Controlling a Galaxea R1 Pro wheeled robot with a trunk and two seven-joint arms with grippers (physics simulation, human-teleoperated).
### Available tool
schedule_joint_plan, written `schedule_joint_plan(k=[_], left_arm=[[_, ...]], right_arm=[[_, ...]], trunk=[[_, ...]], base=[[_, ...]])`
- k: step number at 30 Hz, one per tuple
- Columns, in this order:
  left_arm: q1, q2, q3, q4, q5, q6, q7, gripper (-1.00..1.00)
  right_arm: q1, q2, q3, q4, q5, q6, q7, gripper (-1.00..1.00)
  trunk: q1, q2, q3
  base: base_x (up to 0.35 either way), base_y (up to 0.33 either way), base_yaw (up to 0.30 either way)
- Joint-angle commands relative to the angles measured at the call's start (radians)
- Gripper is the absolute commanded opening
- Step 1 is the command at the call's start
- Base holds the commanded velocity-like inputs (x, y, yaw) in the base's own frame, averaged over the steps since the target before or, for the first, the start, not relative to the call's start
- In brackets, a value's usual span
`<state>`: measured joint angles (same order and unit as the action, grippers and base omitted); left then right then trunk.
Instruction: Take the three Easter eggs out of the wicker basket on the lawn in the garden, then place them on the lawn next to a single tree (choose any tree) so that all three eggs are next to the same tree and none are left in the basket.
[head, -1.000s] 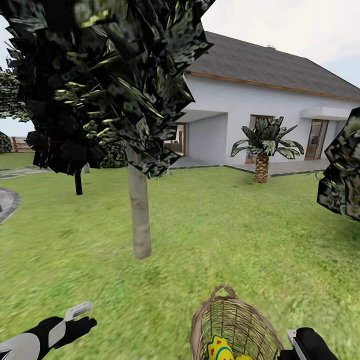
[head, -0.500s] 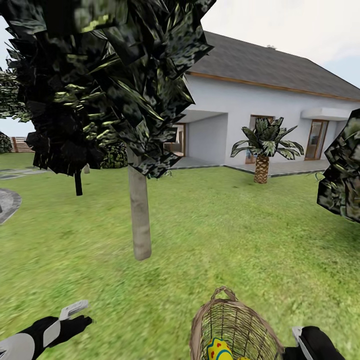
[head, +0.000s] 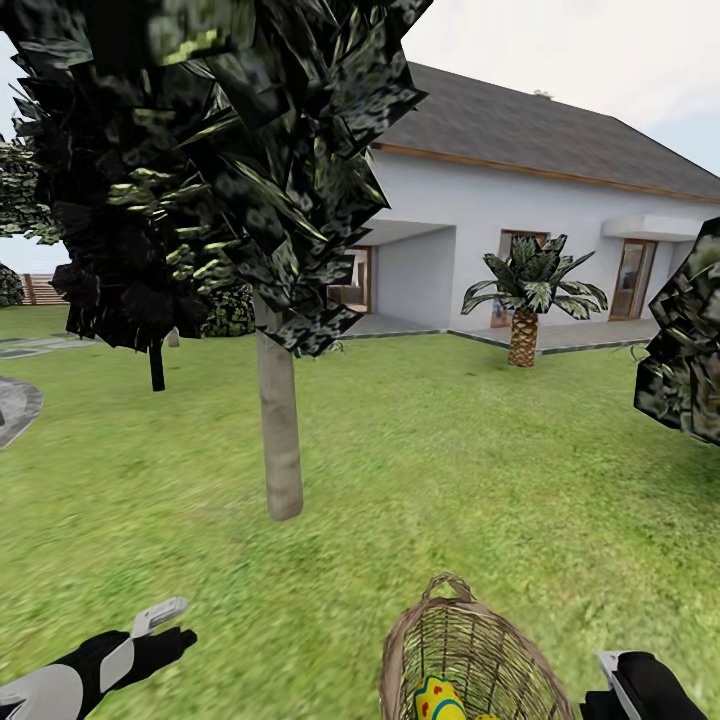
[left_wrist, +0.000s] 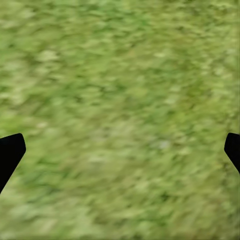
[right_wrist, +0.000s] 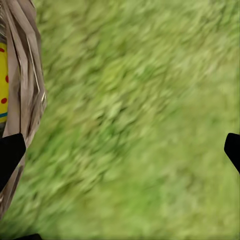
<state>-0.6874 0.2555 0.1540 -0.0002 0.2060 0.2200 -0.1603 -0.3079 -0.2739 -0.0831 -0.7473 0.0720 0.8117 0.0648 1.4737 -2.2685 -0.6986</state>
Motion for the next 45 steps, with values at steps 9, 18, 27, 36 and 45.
schedule_joint_plan(k=[9, 18, 27, 36, 45], left_arm=[[0.0, 0.004, 0.01, 0.0, 0.004, 0.007, -0.002, 1.0], [-0.001, 0.004, 0.012, 0.0, 0.004, 0.007, -0.001, 1.0], [0.0, 0.001, 0.012, 0.002, 0.004, 0.007, 0.0, 1.0], [0.0, 0.001, 0.012, 0.001, 0.004, 0.007, 0.001, 1.0], [-0.001, -0.001, 0.012, 0.001, 0.004, 0.006, 0.001, 1.0]], right_arm=[[0.0, 0.001, -0.001, -0.001, 0.008, 0.004, 0.004, 1.0], [0.0, 0.001, 0.001, -0.001, 0.008, 0.004, 0.008, 1.0], [0.0, 0.001, 0.001, -0.001, 0.008, 0.004, 0.009, 1.0], [0.0, 0.001, -0.001, -0.001, 0.008, 0.004, 0.01, 1.0], [0.0, -0.001, -0.003, -0.002, 0.008, 0.004, 0.01, 1.0]], trunk=[[-0.019, 0.034, 0.014], [-0.054, 0.097, 0.043], [-0.088, 0.16, 0.071], [-0.123, 0.223, 0.099], [-0.157, 0.286, 0.127]], base=[[0.0, 0.0, 0.0], [0.0, 0.0, 0.0], [0.0, 0.0, 0.0], [0.0, 0.0, 0.0], [0.0, 0.0, 0.0]])
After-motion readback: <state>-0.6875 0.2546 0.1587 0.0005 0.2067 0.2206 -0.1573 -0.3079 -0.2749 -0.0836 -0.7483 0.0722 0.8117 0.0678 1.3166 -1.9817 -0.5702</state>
